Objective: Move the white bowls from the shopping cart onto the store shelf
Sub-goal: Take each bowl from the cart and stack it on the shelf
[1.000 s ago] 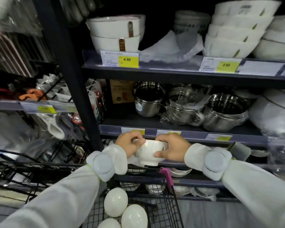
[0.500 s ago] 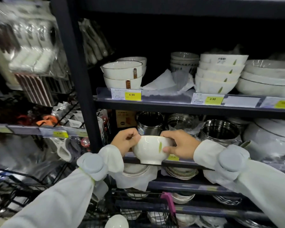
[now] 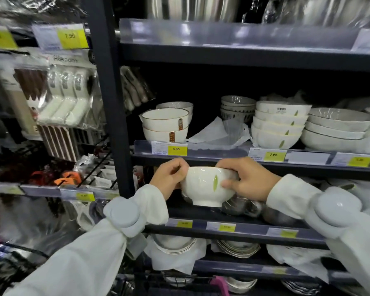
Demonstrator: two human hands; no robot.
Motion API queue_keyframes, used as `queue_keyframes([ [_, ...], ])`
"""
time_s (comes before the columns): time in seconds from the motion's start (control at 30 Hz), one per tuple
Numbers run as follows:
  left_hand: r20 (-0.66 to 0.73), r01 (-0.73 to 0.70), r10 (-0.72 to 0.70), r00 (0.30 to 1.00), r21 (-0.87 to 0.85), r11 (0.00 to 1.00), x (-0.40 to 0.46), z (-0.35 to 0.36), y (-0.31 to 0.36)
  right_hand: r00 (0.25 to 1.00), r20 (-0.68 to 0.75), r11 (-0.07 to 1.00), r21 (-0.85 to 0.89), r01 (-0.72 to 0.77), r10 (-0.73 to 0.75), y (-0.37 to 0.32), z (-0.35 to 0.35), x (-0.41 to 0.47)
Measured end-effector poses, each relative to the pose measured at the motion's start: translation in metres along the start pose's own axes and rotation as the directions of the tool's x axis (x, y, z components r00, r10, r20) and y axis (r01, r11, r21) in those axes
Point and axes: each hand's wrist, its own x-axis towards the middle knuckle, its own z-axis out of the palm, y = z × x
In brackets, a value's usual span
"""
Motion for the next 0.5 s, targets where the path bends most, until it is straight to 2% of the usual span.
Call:
queue_keyframes([
  [0.17,-0.058,-0.099,0.100,0.993,0.012,0.995,0.010,-0.002,0.013,0.998,-0.049,0.999,-0.039,0.025,-0.027,-0.011,-0.018,0.004],
  [0.33,-0.105,-0.223,0.241,0.965,0.160,0.962,0.016,-0.001,0.036,0.993,-0.102,0.996,-0.077,0.044,-0.051,-0.020,-0.040,0.009],
  [0.5,-0.250,-0.218,0.277,0.928,0.240,0.946,0.027,0.007,0.056,0.973,-0.204,0.988,-0.132,0.085,-0.111,-0.028,-0.058,0.015],
])
